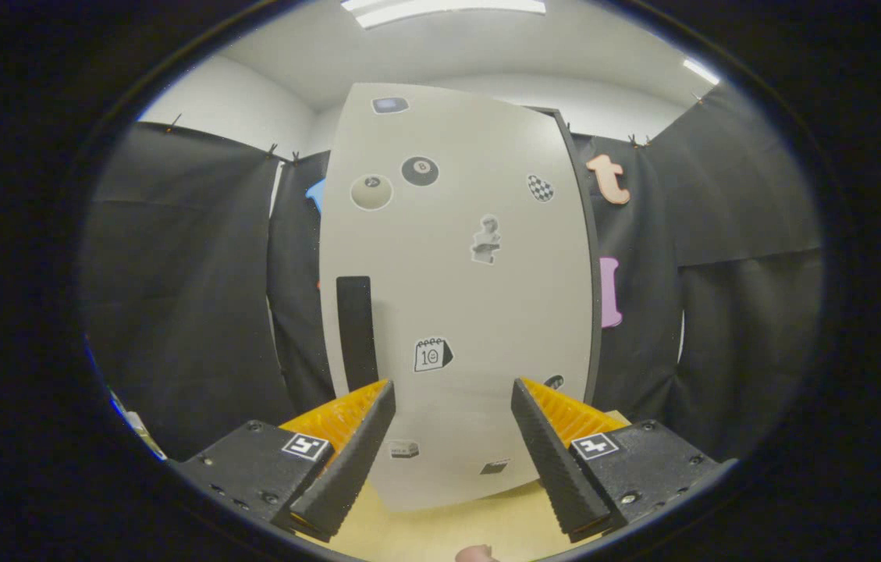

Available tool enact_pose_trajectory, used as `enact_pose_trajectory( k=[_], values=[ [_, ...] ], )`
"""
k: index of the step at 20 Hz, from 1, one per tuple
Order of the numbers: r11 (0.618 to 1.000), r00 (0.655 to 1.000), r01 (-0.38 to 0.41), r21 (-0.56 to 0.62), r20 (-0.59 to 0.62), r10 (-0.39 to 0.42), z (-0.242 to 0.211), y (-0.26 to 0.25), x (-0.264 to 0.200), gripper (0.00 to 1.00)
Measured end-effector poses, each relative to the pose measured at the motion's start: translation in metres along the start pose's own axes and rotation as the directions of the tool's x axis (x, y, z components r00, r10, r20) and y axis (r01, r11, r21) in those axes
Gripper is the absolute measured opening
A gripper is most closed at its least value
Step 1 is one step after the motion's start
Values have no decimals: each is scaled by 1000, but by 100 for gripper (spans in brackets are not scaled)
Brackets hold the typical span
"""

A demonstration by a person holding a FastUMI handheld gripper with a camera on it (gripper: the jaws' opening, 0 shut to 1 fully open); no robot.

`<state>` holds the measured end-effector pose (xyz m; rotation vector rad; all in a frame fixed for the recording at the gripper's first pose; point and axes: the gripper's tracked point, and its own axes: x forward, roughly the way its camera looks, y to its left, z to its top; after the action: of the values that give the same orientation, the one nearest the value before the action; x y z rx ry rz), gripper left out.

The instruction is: Open the shoe cabinet door, grab the shoes and put them into the shoe cabinet, then close the shoe cabinet door.

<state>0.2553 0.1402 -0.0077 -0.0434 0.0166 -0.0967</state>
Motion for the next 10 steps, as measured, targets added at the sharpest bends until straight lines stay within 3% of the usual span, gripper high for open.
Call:
enact_pose_trajectory(
  k=[3,10],
  values=[
    [1000,1000,-15,23,-18,15,-10,-1,-10,98],
    [998,999,51,-39,-9,-51,-31,-12,-43,98]
  ],
)
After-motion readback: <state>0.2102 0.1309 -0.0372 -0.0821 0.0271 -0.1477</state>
